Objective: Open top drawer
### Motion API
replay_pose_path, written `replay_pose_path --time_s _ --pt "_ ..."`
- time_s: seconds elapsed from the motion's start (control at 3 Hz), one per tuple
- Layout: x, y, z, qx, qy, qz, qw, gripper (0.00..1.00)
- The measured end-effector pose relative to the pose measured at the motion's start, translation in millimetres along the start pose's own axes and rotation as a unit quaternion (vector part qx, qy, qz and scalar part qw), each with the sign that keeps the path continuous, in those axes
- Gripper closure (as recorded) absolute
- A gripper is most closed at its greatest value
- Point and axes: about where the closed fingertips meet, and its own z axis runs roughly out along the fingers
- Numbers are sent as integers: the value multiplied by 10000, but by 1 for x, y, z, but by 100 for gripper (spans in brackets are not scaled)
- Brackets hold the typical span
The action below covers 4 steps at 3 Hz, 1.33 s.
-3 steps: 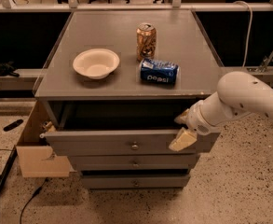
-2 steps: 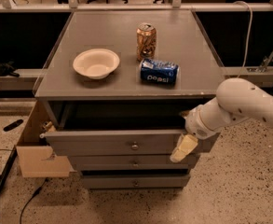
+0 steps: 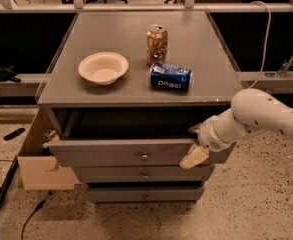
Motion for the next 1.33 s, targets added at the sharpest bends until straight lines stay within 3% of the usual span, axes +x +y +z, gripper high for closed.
replay_pose_path --time_s 0.67,1.0,1.33 --pt "4 15 -18 15 168 -8 9999 74" --pt "3 35 -27 -107 117 -75 9998 97" --pt "18 58 -37 -162 83 22 9998 100"
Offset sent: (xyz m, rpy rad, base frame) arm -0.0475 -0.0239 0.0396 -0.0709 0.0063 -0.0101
